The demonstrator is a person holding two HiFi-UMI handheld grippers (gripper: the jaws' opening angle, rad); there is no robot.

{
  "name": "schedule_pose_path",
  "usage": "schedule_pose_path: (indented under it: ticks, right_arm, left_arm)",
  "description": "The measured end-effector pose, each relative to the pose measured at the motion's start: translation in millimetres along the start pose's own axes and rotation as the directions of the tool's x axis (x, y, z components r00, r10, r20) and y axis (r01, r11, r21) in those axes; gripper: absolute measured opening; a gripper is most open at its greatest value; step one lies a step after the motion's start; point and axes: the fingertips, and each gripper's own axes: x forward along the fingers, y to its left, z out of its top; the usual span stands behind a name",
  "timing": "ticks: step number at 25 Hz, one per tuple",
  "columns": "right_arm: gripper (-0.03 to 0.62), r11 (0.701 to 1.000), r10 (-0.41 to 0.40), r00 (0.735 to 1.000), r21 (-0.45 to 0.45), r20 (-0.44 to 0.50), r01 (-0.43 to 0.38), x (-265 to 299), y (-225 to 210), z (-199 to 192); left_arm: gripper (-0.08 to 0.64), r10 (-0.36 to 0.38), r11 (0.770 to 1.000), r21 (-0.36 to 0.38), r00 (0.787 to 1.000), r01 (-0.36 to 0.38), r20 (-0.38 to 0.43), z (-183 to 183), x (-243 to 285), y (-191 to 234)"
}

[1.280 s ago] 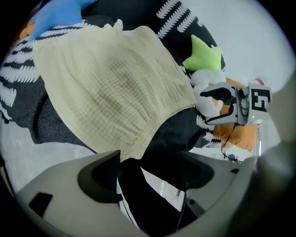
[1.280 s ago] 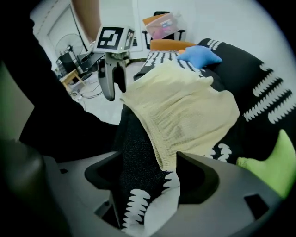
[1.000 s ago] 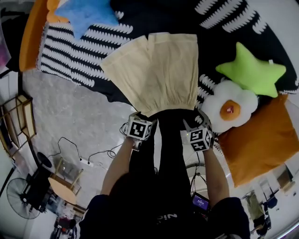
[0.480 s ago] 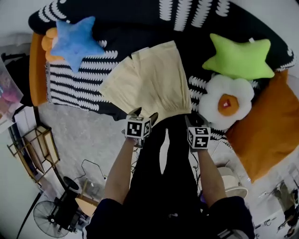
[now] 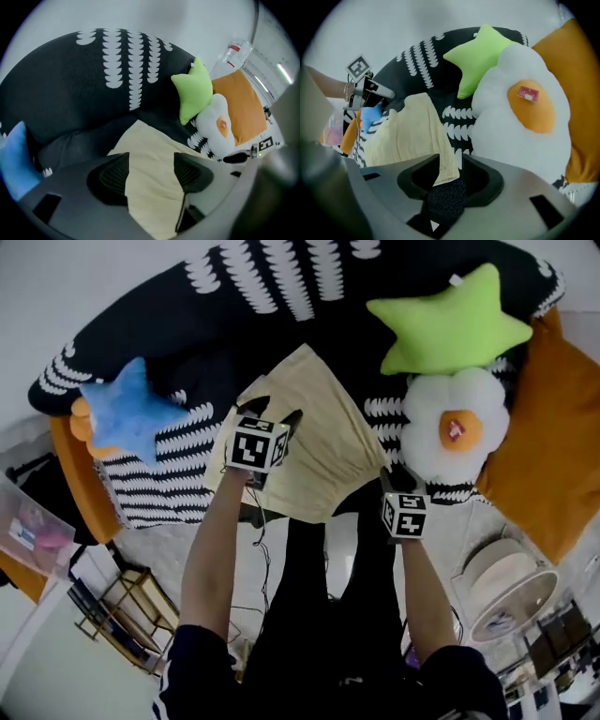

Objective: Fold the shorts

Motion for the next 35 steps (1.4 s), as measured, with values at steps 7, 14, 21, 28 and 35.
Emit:
schedule_pose_path:
  ticks: [7, 14, 21, 28, 35]
  right_arm:
    - [0.15, 0.997, -0.047, 0.997, 0.058, 0.061, 0.044, 12, -6, 4]
    - [0.135, 0.997, -0.016, 0.999, 0.072, 0.047, 0.013, 18, -12, 8]
    - [0.137, 0.99, -0.059, 0.996, 0.133, 0.071, 0.049, 19, -12, -7]
    - [0.113, 0.997, -0.023, 1.0, 0.073, 0.001, 0.023, 23, -14, -6]
    - [0.043, 0.998, 0.045, 0.996, 0.057, -0.071, -0.041, 13, -16, -1]
  left_arm:
    - [0.242, -0.042, 0.964, 0.259, 0.994, 0.066, -0.097, 75, 51, 35]
    - [0.195, -0.057, 0.864, 0.471, 0.965, 0.177, -0.257, 99, 102, 32]
    - [0.163, -0.019, 0.84, 0.498, 0.929, 0.215, -0.37, 98, 131, 38]
    - [0.048, 0.044, 0.726, 0.667, 0.958, 0.165, -0.285, 104, 137, 29]
    - [0.021, -0.108, 0.776, 0.608, 0.984, 0.17, -0.138, 134, 106, 9]
